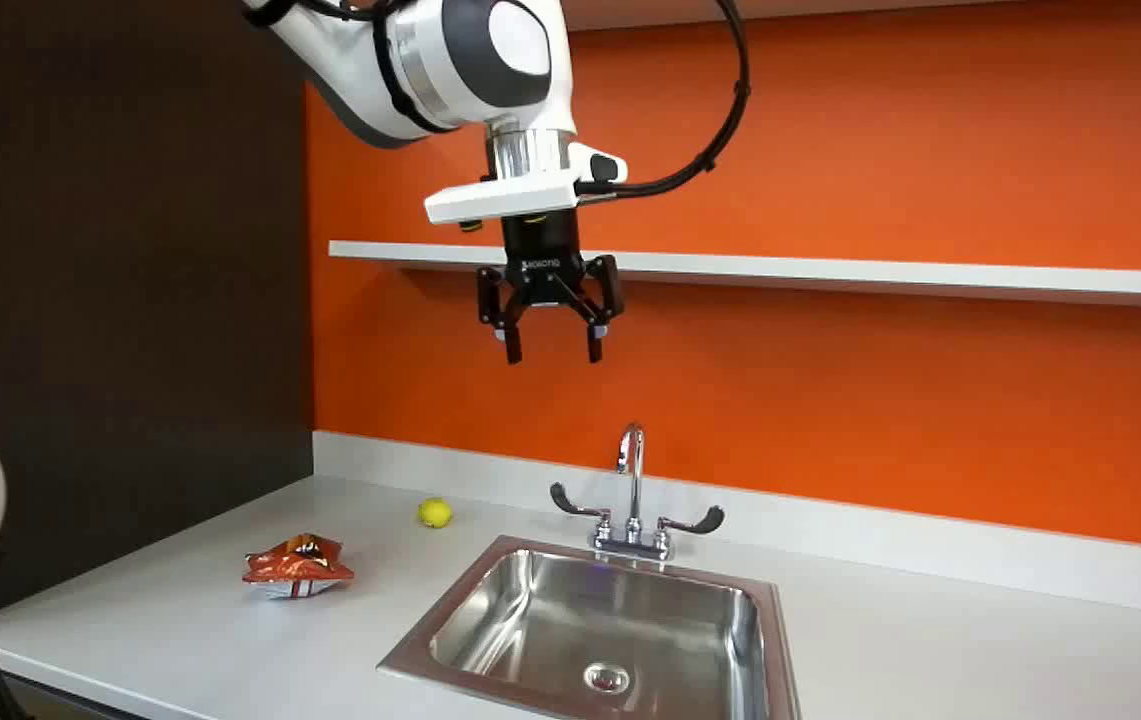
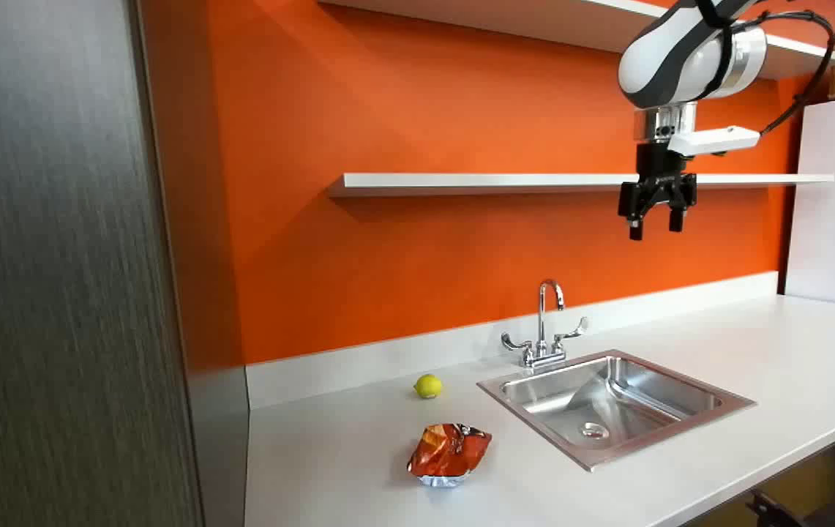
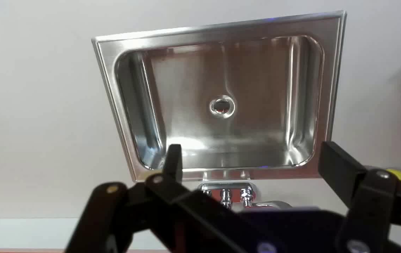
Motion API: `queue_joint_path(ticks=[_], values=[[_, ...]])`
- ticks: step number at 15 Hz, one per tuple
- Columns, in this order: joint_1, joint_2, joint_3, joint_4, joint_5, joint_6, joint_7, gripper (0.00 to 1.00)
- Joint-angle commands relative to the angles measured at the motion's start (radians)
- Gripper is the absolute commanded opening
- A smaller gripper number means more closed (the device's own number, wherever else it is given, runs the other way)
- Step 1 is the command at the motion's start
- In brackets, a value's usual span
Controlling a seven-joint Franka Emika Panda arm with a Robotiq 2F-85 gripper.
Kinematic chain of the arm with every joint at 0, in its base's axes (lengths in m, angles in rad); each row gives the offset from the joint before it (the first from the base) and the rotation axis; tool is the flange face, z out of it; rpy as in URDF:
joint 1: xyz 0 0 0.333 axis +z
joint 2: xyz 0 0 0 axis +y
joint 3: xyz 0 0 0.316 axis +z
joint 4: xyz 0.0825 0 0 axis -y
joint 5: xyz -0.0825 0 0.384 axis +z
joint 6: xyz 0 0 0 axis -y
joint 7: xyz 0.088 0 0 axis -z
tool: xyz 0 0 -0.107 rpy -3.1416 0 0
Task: Put the packet on the shelf
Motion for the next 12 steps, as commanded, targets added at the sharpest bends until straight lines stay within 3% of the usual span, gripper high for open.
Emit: queue_joint_path(ticks=[1,6,12], values=[[-0.007,0.001,0.006,0.002,0.003,-0.002,-0.002,1.00],[0.012,0.006,0.011,-0.010,0.018,0.002,-0.021,1.00],[0.124,0.015,0.070,-0.100,0.079,0.008,-0.075,1.00]])
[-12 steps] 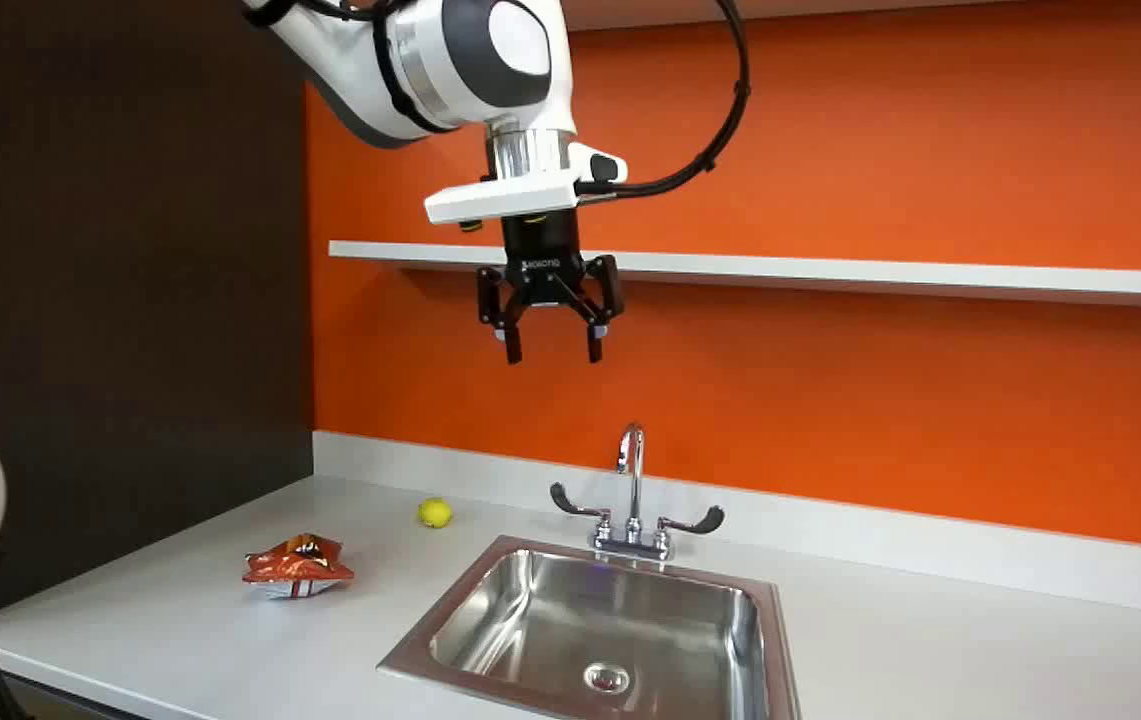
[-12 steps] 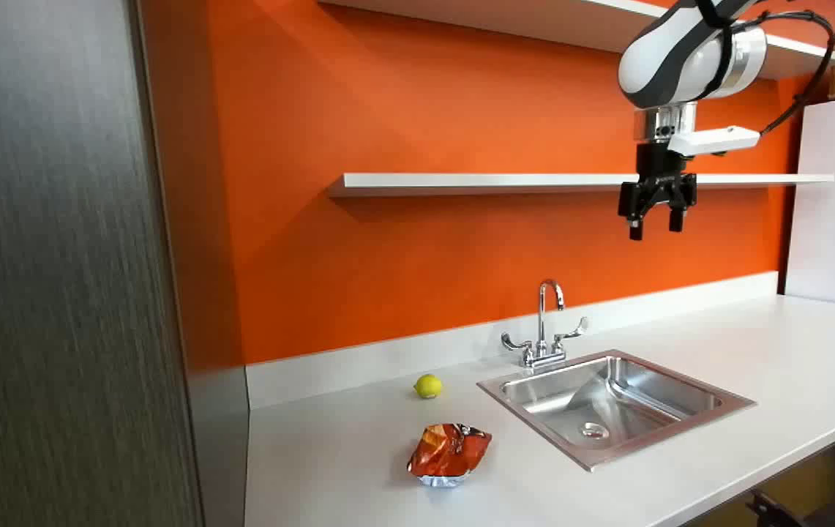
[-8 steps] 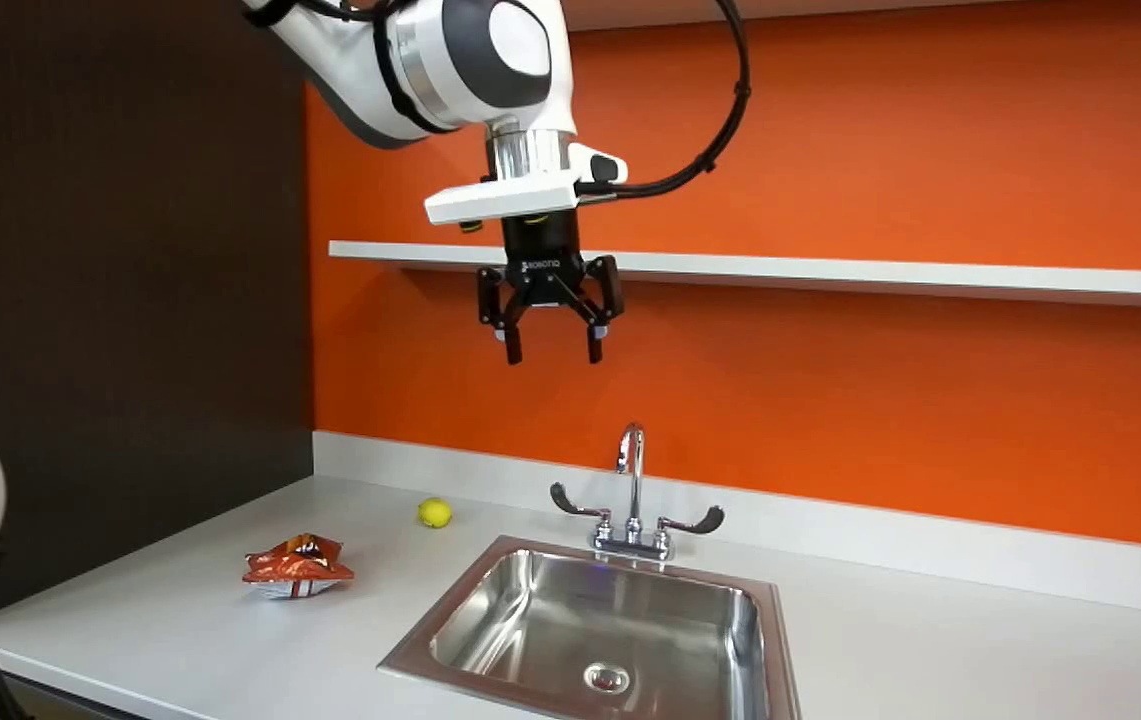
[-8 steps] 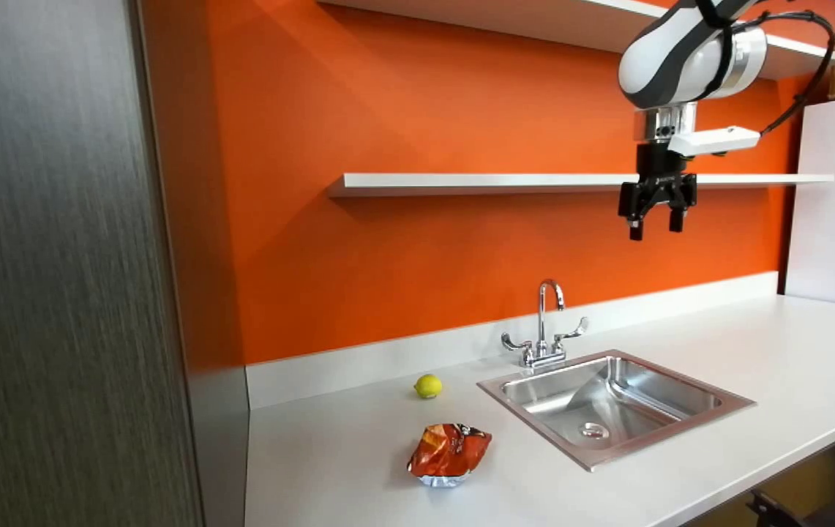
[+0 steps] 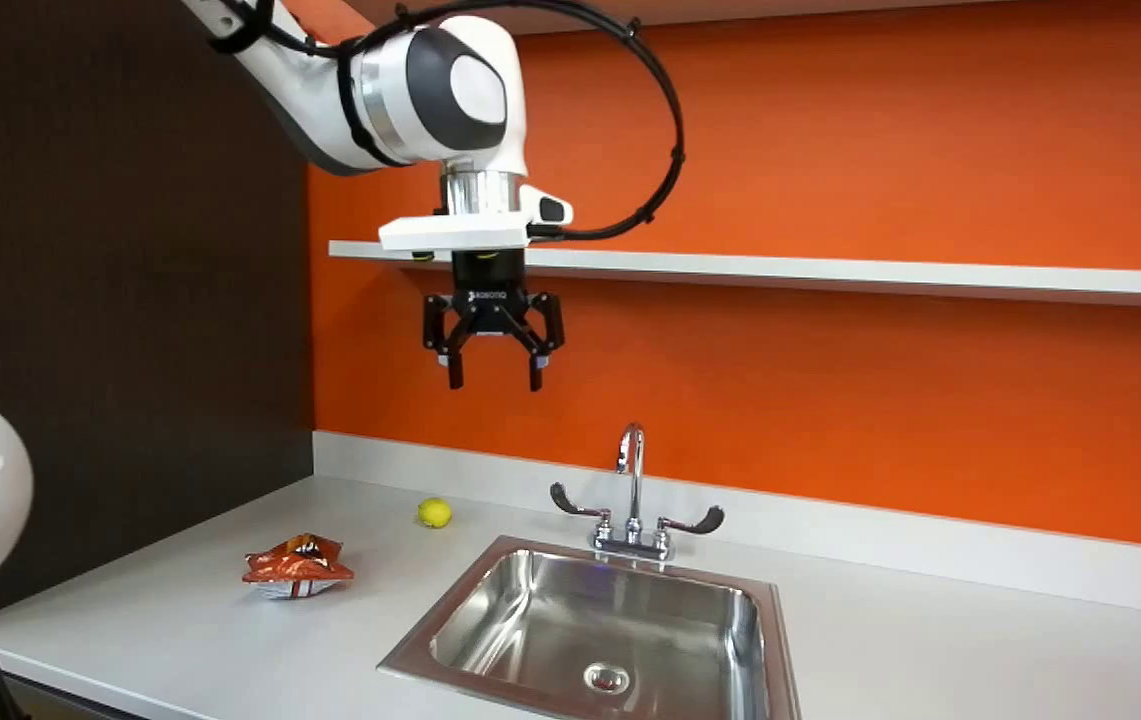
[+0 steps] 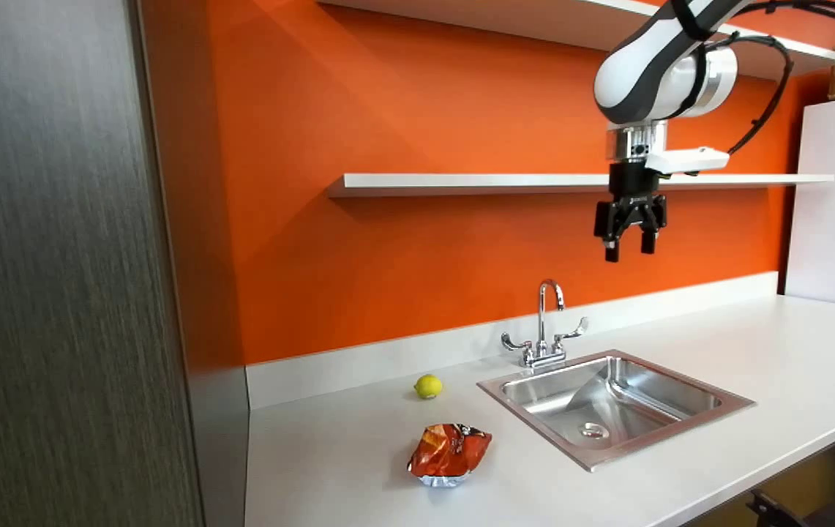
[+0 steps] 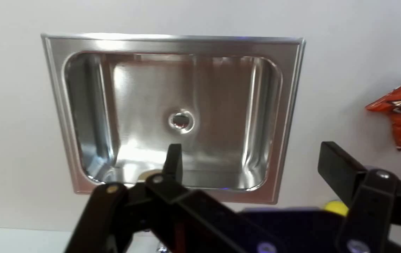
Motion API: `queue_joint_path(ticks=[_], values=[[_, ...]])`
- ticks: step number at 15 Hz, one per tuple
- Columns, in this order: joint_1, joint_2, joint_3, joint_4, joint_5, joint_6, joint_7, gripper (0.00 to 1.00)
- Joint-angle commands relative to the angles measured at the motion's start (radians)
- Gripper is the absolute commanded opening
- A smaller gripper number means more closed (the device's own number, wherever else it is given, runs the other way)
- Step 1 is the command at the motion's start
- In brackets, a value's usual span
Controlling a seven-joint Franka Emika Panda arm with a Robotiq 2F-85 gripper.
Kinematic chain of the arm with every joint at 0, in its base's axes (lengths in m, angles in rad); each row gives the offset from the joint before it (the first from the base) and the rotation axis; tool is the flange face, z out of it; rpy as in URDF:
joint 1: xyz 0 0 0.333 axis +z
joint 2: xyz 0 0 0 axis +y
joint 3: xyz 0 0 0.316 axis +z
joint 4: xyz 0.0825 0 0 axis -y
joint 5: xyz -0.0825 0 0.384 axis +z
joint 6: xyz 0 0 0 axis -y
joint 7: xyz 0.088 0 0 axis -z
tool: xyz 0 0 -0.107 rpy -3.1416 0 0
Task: Put the packet on the shelf
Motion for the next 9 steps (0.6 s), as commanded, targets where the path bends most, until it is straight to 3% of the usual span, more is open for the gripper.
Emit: queue_joint_path(ticks=[1,9], values=[[0.059,0.011,0.051,-0.051,0.046,0.013,-0.052,1.00],[0.175,0.138,0.145,-0.101,0.108,0.085,-0.082,1.00]])
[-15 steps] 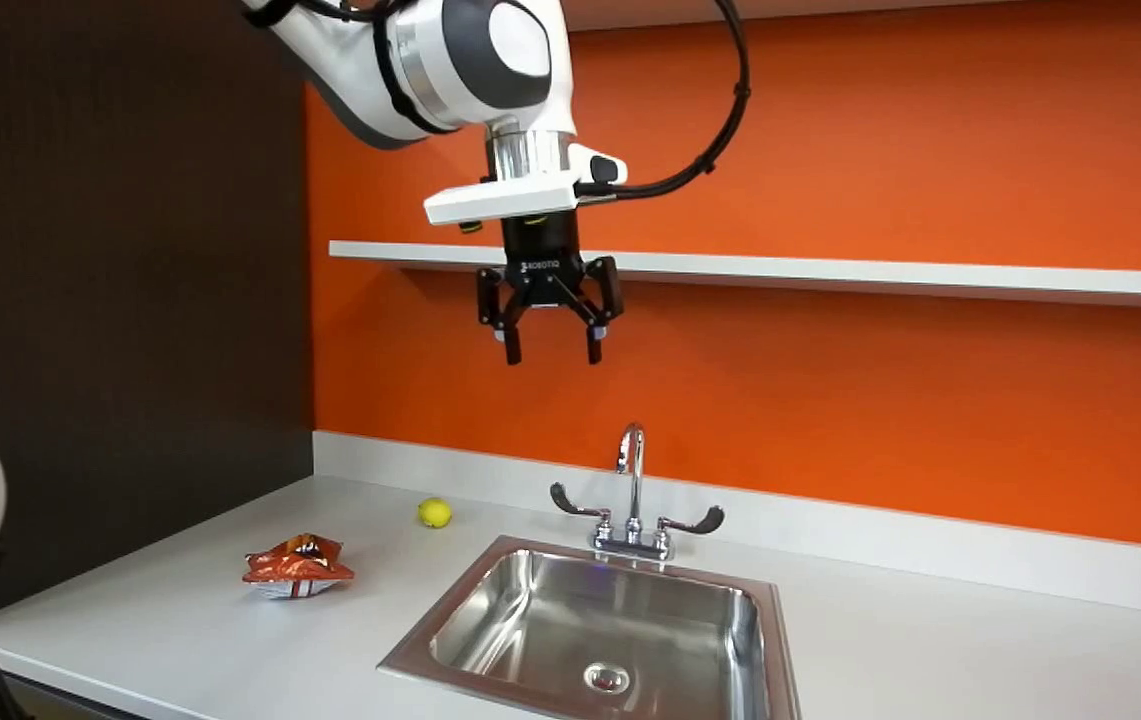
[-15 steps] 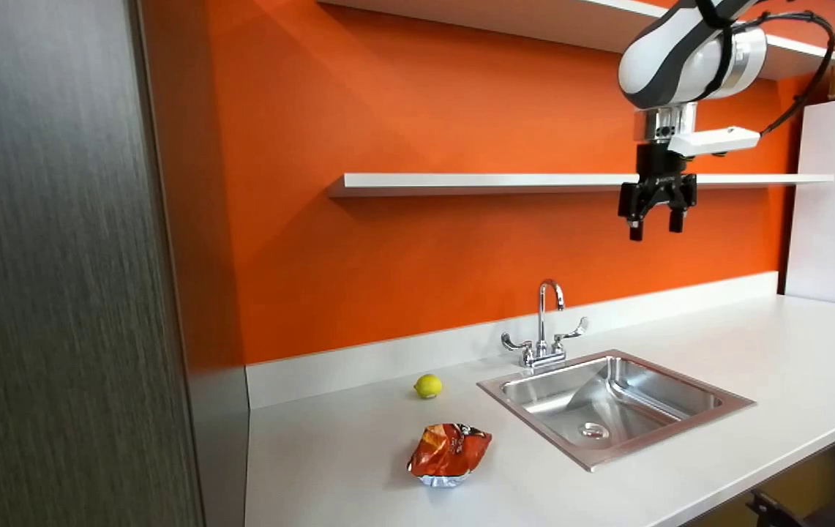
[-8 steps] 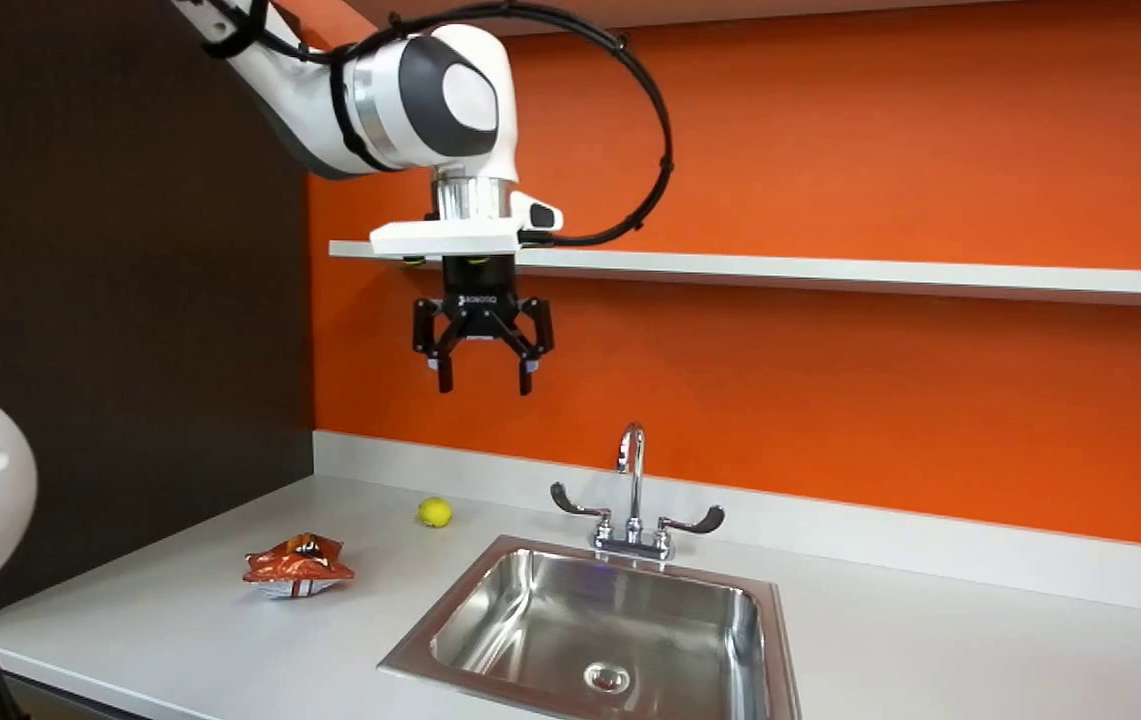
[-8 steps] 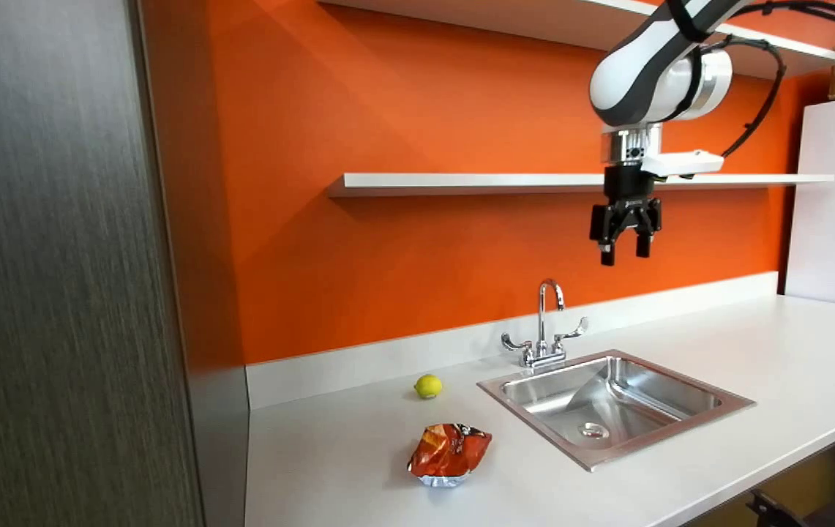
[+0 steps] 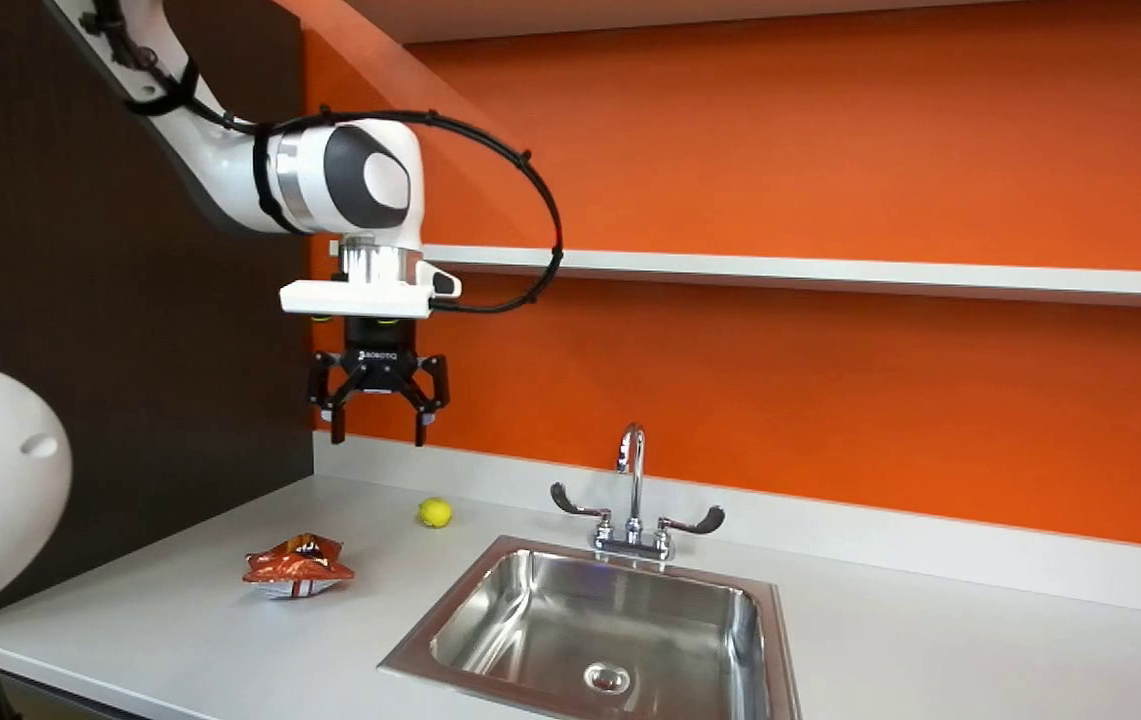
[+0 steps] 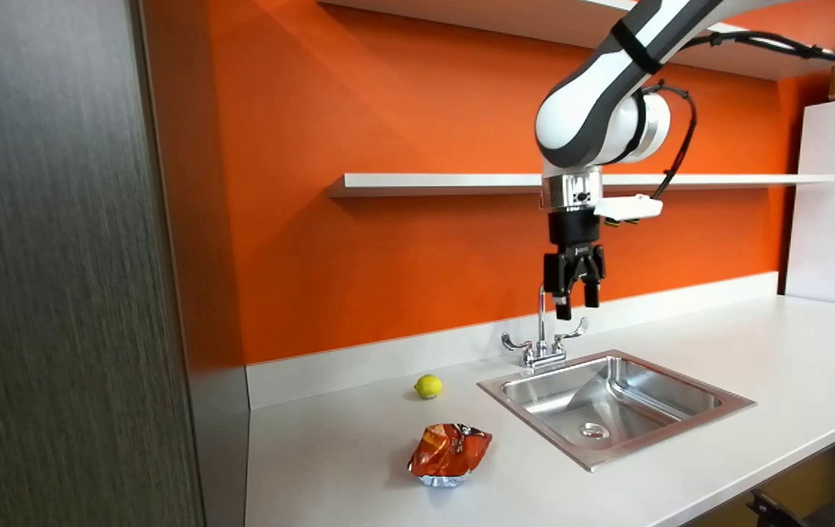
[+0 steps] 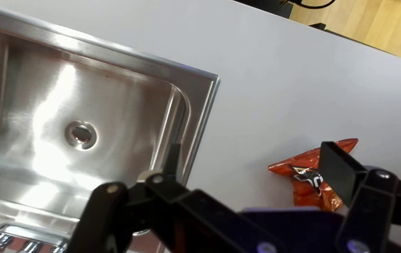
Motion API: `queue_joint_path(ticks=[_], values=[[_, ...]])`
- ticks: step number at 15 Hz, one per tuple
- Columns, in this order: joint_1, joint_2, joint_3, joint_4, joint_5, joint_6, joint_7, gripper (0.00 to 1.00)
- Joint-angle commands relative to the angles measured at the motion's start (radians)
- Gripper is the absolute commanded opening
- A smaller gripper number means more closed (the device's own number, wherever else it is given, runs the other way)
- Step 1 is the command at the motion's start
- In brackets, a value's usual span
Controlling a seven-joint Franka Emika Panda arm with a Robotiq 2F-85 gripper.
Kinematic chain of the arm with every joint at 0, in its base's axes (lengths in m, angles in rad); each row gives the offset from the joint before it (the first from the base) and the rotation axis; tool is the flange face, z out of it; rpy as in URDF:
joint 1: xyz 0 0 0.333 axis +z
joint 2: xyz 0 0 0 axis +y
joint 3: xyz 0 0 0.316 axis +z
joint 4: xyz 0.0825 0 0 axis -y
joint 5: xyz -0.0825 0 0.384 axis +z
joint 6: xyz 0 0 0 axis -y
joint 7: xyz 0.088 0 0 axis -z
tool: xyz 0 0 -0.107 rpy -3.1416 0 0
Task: Put the packet on the shelf
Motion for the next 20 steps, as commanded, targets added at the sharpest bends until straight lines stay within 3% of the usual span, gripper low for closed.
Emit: queue_joint_path(ticks=[1,13,20], values=[[0.020,0.077,0.036,0.001,0.030,0.060,-0.049,1.00],[0.066,0.303,0.139,0.067,0.101,0.210,-0.124,1.00],[0.049,0.455,0.184,0.168,0.101,0.260,-0.148,1.00]])
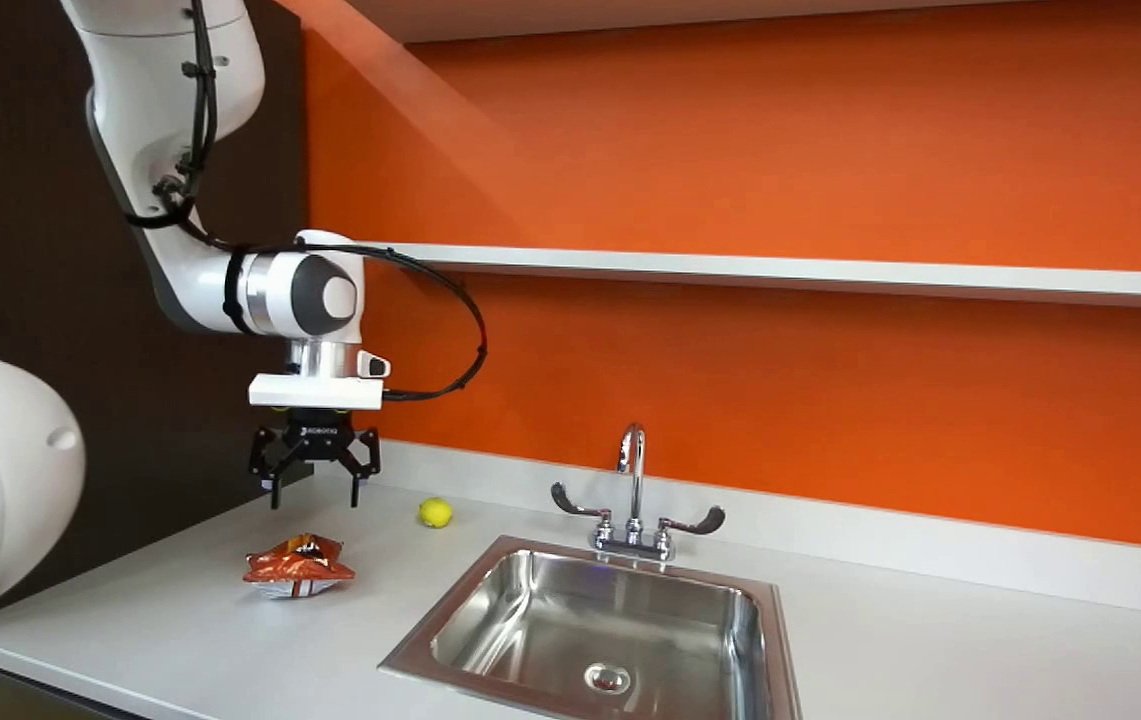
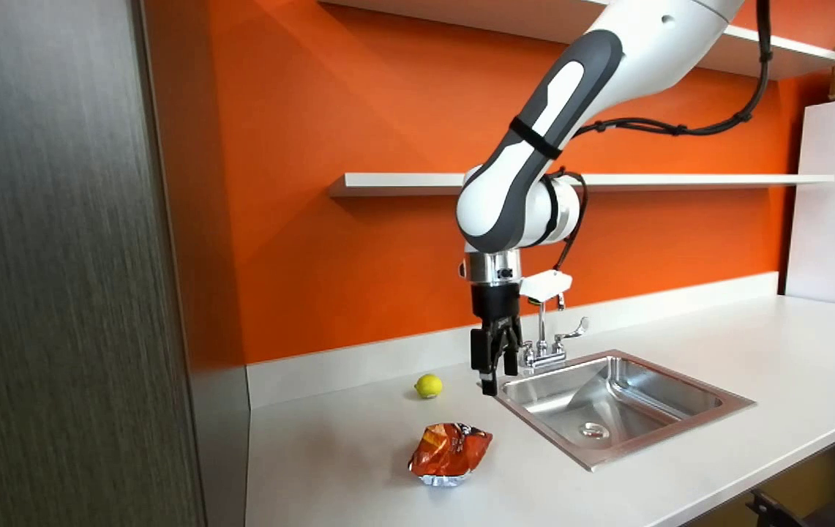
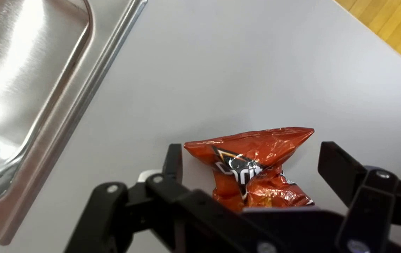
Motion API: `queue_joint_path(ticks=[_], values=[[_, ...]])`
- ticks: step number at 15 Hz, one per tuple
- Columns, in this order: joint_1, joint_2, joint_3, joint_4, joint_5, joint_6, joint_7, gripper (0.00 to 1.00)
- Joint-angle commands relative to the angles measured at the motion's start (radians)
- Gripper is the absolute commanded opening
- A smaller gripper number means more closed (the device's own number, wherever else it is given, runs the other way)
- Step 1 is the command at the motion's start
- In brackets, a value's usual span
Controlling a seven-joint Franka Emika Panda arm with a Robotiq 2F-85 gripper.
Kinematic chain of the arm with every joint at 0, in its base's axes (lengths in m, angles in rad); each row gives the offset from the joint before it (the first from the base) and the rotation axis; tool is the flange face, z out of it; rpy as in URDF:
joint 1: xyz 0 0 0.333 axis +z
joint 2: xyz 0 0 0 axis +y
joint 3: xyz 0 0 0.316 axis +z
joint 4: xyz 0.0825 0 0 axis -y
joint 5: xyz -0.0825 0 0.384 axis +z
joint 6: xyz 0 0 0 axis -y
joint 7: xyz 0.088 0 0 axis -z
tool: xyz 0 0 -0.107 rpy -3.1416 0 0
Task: Put the packet on the shelf
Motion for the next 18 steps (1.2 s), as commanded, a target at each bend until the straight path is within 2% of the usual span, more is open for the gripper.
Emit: queue_joint_path(ticks=[1,9,18], values=[[-0.025,0.098,0.026,0.077,0.016,0.018,-0.047,1.00],[-0.032,0.239,0.064,0.184,-0.001,0.018,-0.043,1.00],[-0.031,0.307,0.102,0.231,-0.011,0.008,-0.037,1.00]])
